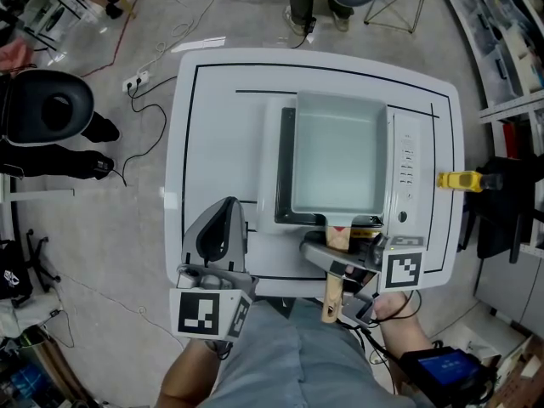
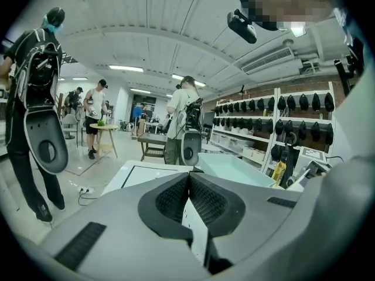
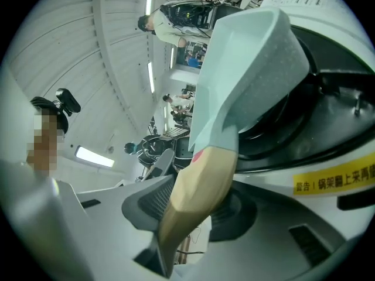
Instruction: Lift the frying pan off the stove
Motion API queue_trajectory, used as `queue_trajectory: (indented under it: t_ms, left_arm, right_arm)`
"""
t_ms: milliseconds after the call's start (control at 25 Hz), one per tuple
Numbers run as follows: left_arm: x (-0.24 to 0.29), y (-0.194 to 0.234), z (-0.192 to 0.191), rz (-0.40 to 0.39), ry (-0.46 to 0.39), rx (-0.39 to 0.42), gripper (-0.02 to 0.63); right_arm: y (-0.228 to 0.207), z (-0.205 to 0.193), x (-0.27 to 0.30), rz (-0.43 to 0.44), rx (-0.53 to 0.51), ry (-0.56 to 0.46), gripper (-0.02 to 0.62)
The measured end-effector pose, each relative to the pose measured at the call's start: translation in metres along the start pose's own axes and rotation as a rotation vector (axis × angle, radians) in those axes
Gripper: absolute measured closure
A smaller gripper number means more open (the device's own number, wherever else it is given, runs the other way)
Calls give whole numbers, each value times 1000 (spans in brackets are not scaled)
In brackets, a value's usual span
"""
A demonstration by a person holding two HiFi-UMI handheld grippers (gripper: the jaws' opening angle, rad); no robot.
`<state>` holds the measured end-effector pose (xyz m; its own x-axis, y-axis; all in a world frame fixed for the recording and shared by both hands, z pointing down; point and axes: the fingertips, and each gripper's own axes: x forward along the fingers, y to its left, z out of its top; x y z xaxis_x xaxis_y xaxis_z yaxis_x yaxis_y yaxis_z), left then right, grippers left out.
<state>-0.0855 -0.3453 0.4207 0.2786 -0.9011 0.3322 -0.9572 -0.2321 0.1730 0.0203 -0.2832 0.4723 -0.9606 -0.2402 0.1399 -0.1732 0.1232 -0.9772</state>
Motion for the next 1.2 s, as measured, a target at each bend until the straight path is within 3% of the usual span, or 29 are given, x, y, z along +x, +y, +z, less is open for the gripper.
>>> queue_trajectory:
  t_ms: [600, 1200]
  left_arm:
    - [-3, 2, 2, -2, -7, 4, 588]
    - [-11, 3, 5, 11, -15, 7, 588]
  right_arm:
    - [-22, -18, 2, -89, 42, 20, 522]
    - [-22, -20, 2, -82, 34, 15, 528]
